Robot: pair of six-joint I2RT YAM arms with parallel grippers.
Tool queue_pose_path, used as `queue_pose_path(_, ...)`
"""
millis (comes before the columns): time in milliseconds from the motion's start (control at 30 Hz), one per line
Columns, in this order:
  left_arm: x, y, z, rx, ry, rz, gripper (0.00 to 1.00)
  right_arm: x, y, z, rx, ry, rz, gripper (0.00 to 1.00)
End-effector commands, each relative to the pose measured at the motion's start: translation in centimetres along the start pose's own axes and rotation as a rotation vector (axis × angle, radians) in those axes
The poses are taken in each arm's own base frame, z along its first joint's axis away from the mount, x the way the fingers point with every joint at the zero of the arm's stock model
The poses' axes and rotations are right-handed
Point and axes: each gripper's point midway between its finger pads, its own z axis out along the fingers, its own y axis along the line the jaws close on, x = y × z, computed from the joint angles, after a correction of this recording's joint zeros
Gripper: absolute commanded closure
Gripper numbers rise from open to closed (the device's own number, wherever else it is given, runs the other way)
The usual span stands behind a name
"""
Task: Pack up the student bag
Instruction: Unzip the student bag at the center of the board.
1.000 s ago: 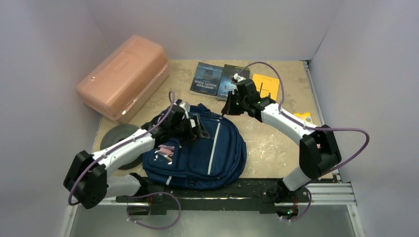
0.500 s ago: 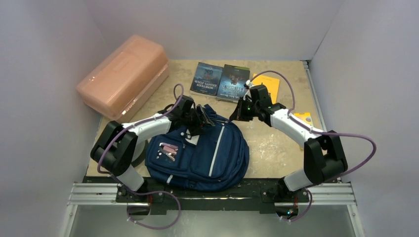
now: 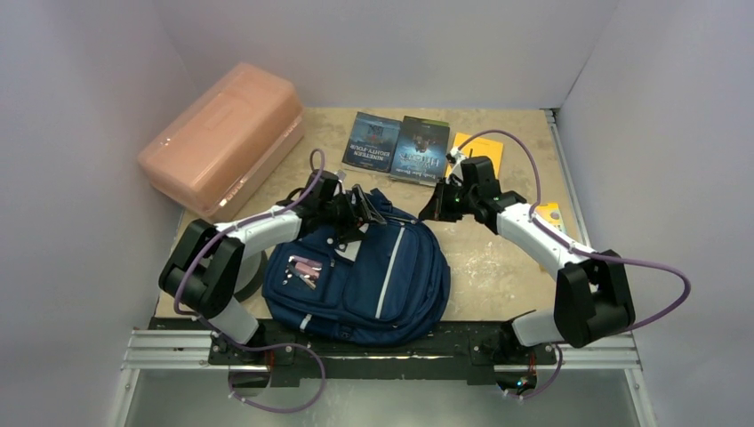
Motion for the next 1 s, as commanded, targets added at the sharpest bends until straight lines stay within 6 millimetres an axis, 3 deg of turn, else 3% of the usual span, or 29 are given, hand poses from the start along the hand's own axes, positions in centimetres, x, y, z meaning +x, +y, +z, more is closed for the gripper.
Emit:
queue_pose_path(0,-1.8,1.8,-0.9,-0.072,-0.093,0.2,0.23,-3.5,1.2,-1.3,-0.047,-0.093,-0.075,1.0)
queue_pose_path(100,-0.6,-1.1,-2.7,-0.081,-0.102,0.351,0.18,-3.7,1.2,-0.9,-0.056,-0.082,-0.088,1.0)
queue_pose_path(200,1.2,-2.6,-3.8,-0.129,-0.101,0.453,0.15,-3.8,1.0,-0.4,-0.05,-0.077,-0.098,1.0)
queue_pose_path(367,1.7,-1.0,-3.9,-0.226,-0.082,0.379,0.16,-4.2,-2.5,-0.2,0.139,-0.086,-0.147,1.0)
queue_pose_path(533,1.9,-0.3,-3.9,-0.25,-0.068,0.357,0.16,-3.7,-4.1,-0.4,0.223,-0.066,-0.163,1.0)
queue_pose_path(567,1.9,-0.1,-3.9,-0.252,-0.069,0.348,0.16,-3.7,-4.5,-0.4,0.256,-0.065,-0.172,0.96)
queue_pose_path(600,2.0,0.1,-3.8,-0.247,-0.066,0.343,0.16,-3.8,-4.7,-0.4,0.285,-0.063,-0.188,0.83)
queue_pose_path(667,2.4,0.4,-3.5,-0.234,-0.048,0.333,0.17,-4.3,-4.2,-0.7,0.333,-0.079,-0.238,0.68)
queue_pose_path(700,2.6,0.6,-3.3,-0.23,-0.038,0.328,0.19,-4.4,-3.2,-0.7,0.344,-0.087,-0.279,0.57)
queue_pose_path(767,3.2,1.1,-2.8,-0.219,-0.015,0.313,0.24,-5.3,-1.1,-0.7,0.349,-0.114,-0.347,0.46)
queue_pose_path(867,4.2,1.9,-1.9,-0.203,0.021,0.285,0.3,-5.4,1.4,0.4,0.298,-0.097,-0.407,0.39)
queue_pose_path(967,4.8,3.0,-1.3,-0.211,0.047,0.269,0.39,-4.8,3.4,2.2,0.207,-0.035,-0.415,0.38)
